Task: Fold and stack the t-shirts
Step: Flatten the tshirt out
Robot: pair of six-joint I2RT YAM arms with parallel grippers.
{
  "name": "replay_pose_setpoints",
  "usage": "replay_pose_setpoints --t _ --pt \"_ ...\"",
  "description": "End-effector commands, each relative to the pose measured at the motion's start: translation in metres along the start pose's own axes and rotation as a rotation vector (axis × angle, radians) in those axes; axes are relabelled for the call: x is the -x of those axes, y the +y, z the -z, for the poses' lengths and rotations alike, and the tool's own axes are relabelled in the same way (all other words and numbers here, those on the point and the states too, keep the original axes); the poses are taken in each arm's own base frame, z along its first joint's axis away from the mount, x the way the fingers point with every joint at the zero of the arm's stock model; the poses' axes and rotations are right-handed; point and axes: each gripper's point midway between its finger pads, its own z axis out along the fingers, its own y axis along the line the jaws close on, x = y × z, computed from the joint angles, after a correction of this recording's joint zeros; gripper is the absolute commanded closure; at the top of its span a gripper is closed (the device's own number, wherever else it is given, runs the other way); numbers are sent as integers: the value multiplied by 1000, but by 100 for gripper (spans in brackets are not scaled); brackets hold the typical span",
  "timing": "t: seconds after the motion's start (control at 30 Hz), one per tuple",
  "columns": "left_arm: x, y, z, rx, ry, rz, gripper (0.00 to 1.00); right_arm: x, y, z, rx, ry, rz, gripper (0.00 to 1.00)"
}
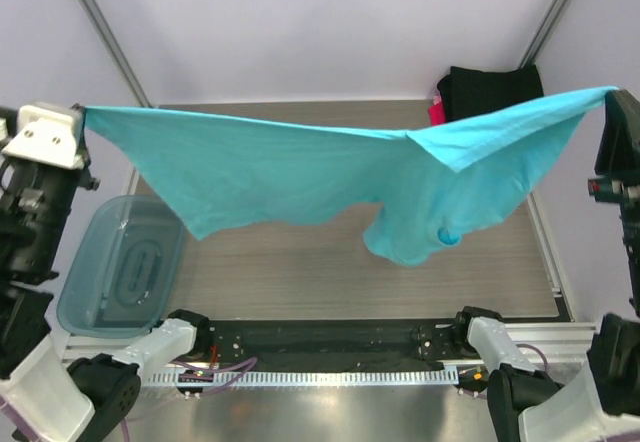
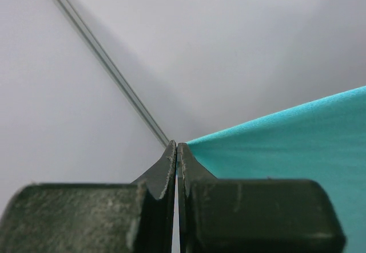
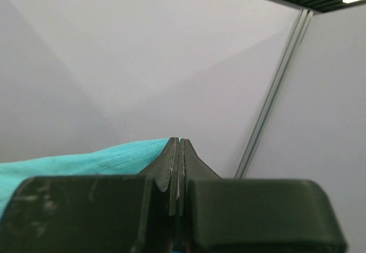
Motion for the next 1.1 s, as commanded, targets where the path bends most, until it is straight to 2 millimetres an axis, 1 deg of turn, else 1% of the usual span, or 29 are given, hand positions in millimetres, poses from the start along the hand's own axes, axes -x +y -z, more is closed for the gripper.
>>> replay_pose_setpoints --t 0.0,0.03,0.07,0.1,0.17,0.23,0.27,0.3,0.37,0.4,0.43,0.47,0.5,0.53,0.57,0.6,0.63,0.67,0.7,0.73,0.77,0.8,0.83,0.87,0.93,0.97,1.0,1.03,1.07 --pt "28 21 31 58 -117 -32 100 19 2 19 4 -33 95 99" --pt "33 23 39 61 -136 -31 100 32 6 30 7 -61 110 99" --pt "38 24 48 54 -166 -34 100 35 8 36 11 -66 113 99" --pt "43 24 54 50 -186 -36 100 45 13 44 22 -92 119 99" --pt "48 18 57 9 -217 -41 100 50 17 48 39 -103 121 99" --pt "48 10 52 -24 -217 -23 100 52 21 48 64 -112 128 99" --pt "41 3 40 -47 -184 -16 100 46 20 40 72 -96 127 99" --pt "37 -7 32 -90 -171 -13 100 31 19 30 85 -61 114 99" --pt "9 -33 7 -181 -80 -4 100 9 17 10 106 -20 96 99" --pt "-2 -48 -6 -231 -52 -5 100 -19 17 -5 125 40 68 99" --pt "-33 -70 -26 -289 28 -7 100 -29 20 -14 152 46 59 99" --pt "-49 -82 -36 -321 65 -10 100 -46 21 -24 170 74 40 99" --pt "-65 -97 -47 -361 102 -14 100 -88 22 -40 193 156 -12 99" --pt "-99 -120 -62 -409 173 -5 100 -105 25 -49 220 178 -29 99" --pt "-115 -132 -70 -438 204 -6 100 -129 30 -58 256 225 -65 99" --pt "-133 -146 -76 -473 237 -5 100 -178 35 -70 286 328 -131 99" --pt "-146 -159 -90 -496 249 2 100 -205 39 -76 314 375 -166 99" --pt "-184 -184 -97 -557 330 12 100 -256 47 -82 346 468 -225 99" --pt "-194 -191 -99 -564 342 8 100 -275 51 -78 351 509 -246 99" --pt "-211 -204 -113 -583 358 11 100 -312 54 -85 358 574 -273 99" --pt "-230 -216 -117 -608 390 7 100 -336 64 -85 384 618 -287 99" --pt "-255 -230 -118 -644 442 8 100 -371 71 -81 389 693 -293 99" --pt "-277 -246 -128 -678 476 7 100 -406 76 -81 405 759 -276 99" --pt "-293 -256 -132 -700 508 2 100 -428 86 -80 435 799 -268 99" --pt "-315 -264 -148 -719 525 -22 100 -459 112 -83 497 840 -238 99" --pt "-344 -277 -158 -744 584 -12 100 -490 124 -82 527 890 -229 99" --pt "-356 -273 -167 -733 606 4 100 -501 131 -87 539 898 -214 99" --pt "-357 -269 -187 -715 599 9 100 -515 144 -93 563 914 -200 99" --pt "-387 -273 -200 -712 666 16 100 -550 151 -91 578 976 -200 99"
